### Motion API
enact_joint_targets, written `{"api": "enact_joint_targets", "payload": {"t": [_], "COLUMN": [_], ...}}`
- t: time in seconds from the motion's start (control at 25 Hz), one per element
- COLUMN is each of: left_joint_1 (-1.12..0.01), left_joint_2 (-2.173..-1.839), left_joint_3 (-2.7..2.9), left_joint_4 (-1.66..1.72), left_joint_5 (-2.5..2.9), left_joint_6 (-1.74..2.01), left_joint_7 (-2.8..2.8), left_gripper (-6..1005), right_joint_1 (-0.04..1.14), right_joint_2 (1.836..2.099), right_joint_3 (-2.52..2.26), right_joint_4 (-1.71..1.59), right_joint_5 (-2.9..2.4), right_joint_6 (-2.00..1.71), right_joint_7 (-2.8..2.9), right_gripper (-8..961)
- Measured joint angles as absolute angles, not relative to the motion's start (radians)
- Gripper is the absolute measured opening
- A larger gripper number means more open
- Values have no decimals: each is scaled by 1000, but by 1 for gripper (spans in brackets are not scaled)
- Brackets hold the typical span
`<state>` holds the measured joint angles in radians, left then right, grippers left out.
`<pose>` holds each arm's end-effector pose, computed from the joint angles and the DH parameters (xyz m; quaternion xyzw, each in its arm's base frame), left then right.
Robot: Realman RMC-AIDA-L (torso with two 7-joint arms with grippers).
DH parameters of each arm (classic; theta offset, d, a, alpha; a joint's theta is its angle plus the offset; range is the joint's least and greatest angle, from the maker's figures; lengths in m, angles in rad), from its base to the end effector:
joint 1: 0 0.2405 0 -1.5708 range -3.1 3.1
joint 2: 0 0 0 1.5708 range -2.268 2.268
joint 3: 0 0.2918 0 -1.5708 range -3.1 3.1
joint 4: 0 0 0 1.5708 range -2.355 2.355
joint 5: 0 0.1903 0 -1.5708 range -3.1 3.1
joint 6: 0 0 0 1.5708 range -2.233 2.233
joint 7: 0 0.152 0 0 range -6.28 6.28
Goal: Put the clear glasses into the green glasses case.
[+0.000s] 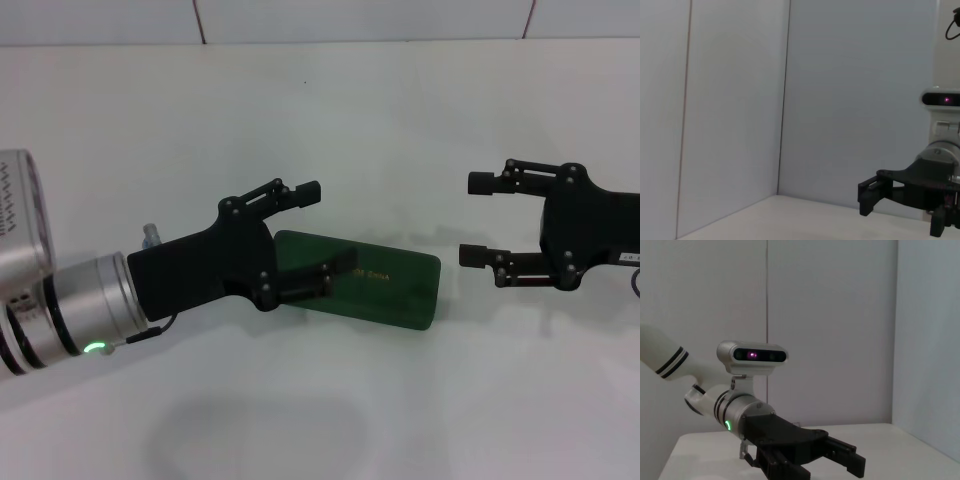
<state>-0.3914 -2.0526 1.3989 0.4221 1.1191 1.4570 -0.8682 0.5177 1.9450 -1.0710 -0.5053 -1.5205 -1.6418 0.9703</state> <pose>-0.2619 0.2879 -0.0666 -0.9099 -0.1076 -0.3656 0.1637 0.2556 0.3236 -0.0042 -0.9428 0.0106 0.3124 0.1158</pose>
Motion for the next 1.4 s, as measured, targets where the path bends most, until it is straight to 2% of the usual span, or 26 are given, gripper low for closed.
{"api": "enact_joint_targets", "payload": {"t": [0.2, 0.88, 1.4], "left_joint_1": [-382, -344, -327], "left_joint_2": [-2059, -2055, -2066], "left_joint_3": [1399, 1403, 1402], "left_joint_4": [422, 419, 409], "left_joint_5": [1121, 1136, 1136], "left_joint_6": [1476, 1523, 1523], "left_joint_7": [-824, -766, -729], "left_gripper": [855, 853, 853], "right_joint_1": [521, 477, 458], "right_joint_2": [1953, 1998, 2012], "right_joint_3": [-1072, -1074, -1074], "right_joint_4": [-516, -506, -506], "right_joint_5": [-1544, -1552, -1552], "right_joint_6": [-1641, -1635, -1630], "right_joint_7": [950, 796, 744], "right_gripper": [783, 783, 783]}}
